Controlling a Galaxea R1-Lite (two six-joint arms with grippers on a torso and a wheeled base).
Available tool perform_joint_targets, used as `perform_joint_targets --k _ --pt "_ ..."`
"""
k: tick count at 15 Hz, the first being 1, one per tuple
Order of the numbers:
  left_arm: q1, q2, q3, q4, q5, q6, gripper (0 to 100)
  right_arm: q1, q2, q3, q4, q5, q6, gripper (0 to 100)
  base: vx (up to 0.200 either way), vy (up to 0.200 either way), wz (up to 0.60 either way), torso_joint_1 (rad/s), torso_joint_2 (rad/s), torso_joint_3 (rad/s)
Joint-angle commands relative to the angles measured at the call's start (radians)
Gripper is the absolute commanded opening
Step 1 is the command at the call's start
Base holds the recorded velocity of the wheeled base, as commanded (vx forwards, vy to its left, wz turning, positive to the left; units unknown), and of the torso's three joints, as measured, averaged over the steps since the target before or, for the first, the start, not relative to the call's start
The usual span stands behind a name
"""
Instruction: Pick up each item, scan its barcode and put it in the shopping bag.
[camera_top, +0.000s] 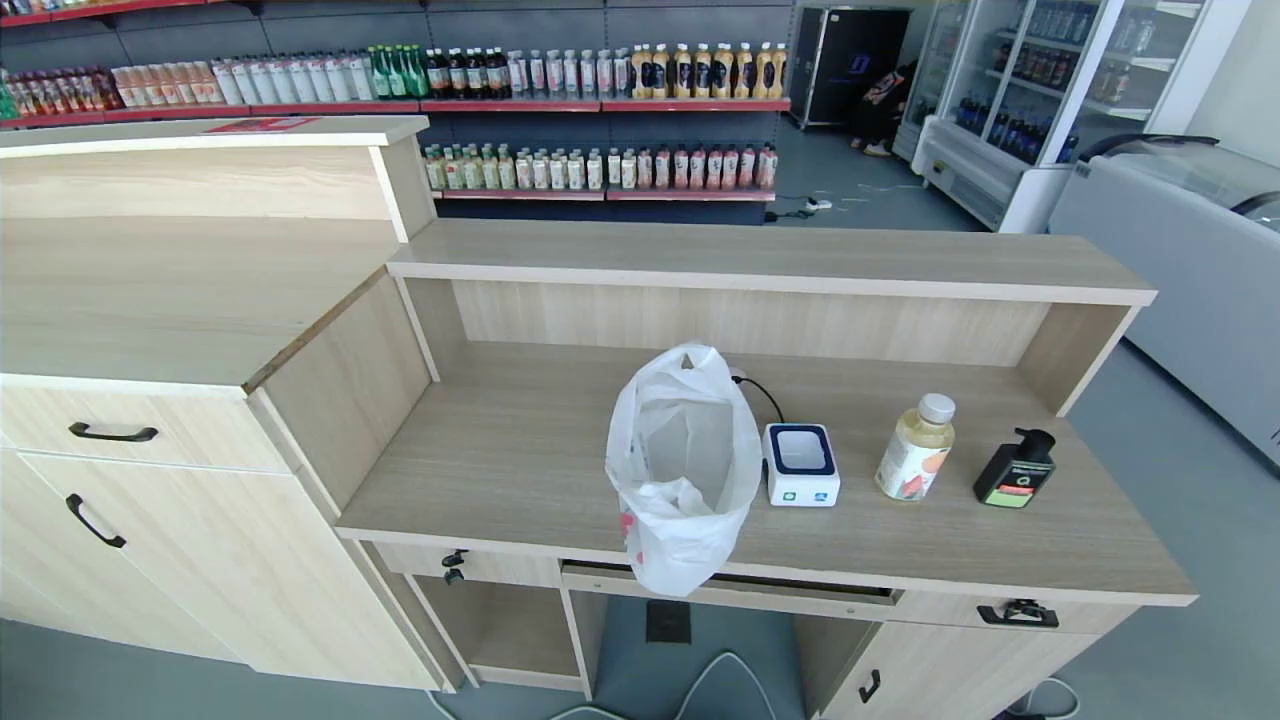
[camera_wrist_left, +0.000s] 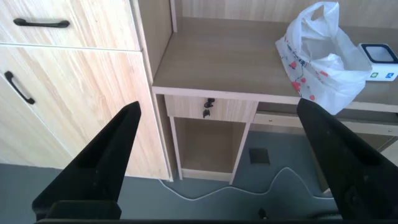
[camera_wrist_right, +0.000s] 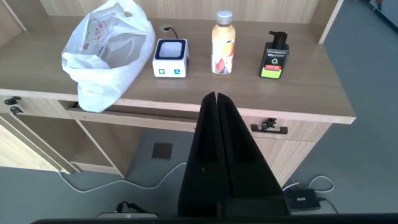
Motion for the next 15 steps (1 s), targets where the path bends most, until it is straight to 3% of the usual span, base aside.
perform_joint_targets --k 1,3,5,6,8,11,15 --pt "0.0 0.002 0.0 0.0 0.0 -0.001 100 -0.022 0.546 -0.471 0.024 -0.001 0.01 0 0.0 0.0 0.0 0.0 0.0 0.0" --pt "0.0 0.0 0.0 0.0 0.0 -0.001 100 -0.036 0.745 -0.627 0.021 0.006 0.033 0 0.0 0.0 0.0 0.0 0.0 0.0" --pt "0.0 0.0 0.0 0.0 0.0 -0.001 100 -0.04 0.856 -0.612 -0.065 0.049 0.032 0 0.0 0.0 0.0 0.0 0.0 0.0" --pt "0.0 0.0 0.0 0.0 0.0 -0.001 100 -0.049 0.922 -0.549 -0.186 0.1 0.019 100 0.0 0.0 0.0 0.0 0.0 0.0" --pt "0.0 0.0 0.0 0.0 0.0 -0.001 100 -0.102 1.101 -0.461 -0.428 0.123 -0.01 100 0.0 0.0 0.0 0.0 0.0 0.0" --pt "0.0 0.0 0.0 0.0 0.0 -0.001 100 -0.206 1.465 -0.438 -0.842 0.154 -0.018 100 0.0 0.0 0.0 0.0 0.0 0.0" --pt "0.0 0.0 0.0 0.0 0.0 -0.001 100 -0.292 1.732 -0.449 -0.953 0.154 -0.054 100 0.0 0.0 0.0 0.0 0.0 0.0"
